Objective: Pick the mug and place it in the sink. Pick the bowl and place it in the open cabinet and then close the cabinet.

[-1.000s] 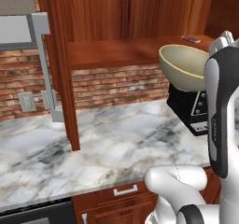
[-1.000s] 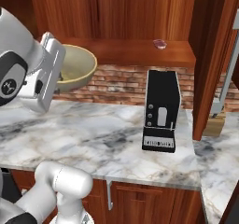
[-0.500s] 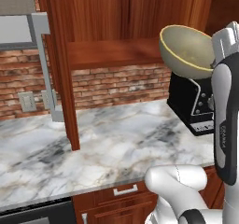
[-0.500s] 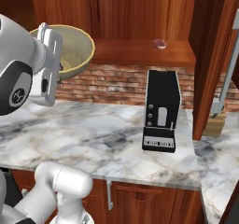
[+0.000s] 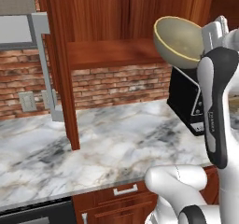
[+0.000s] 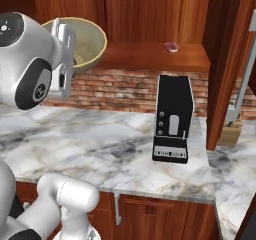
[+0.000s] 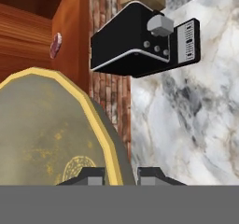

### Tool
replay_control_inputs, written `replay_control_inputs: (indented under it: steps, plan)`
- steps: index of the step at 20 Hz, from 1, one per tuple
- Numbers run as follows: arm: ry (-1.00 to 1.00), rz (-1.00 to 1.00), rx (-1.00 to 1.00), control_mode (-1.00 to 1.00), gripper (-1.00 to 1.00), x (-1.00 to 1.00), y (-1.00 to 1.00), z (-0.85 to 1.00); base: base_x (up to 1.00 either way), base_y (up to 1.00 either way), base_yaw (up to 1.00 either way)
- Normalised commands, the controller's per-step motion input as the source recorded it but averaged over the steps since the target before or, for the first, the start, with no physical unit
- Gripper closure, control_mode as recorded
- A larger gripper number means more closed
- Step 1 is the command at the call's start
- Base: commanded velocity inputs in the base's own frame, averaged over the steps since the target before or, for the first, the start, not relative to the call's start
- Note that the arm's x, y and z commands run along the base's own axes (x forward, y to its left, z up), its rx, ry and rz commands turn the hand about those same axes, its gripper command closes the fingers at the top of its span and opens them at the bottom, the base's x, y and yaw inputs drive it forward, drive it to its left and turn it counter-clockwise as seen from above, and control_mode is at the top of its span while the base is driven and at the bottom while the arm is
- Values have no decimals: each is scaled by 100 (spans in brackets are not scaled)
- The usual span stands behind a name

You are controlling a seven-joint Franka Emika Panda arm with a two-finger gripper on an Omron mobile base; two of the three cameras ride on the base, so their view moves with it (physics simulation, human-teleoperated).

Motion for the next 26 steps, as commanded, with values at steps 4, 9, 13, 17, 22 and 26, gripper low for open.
replay_control_inputs:
  steps: [4, 9, 13, 17, 22, 26]
  plan:
    - [-1, 0, 0, -100, 100, 49, 0, 1, 0, 0, 0]
    - [0, 0, 0, -100, 100, 46, 0, 0, 0, 0, 0]
    - [0, 0, 0, -100, 100, 49, 0, 0, 0, 0, 0]
    - [0, 0, 0, -100, 100, 47, 2, 0, 0, 0, 0]
    - [0, 0, 0, -100, 100, 46, 0, -2, 0, 0, 0]
    - [0, 0, 0, -100, 100, 34, 0, -12, 0, 0, 0]
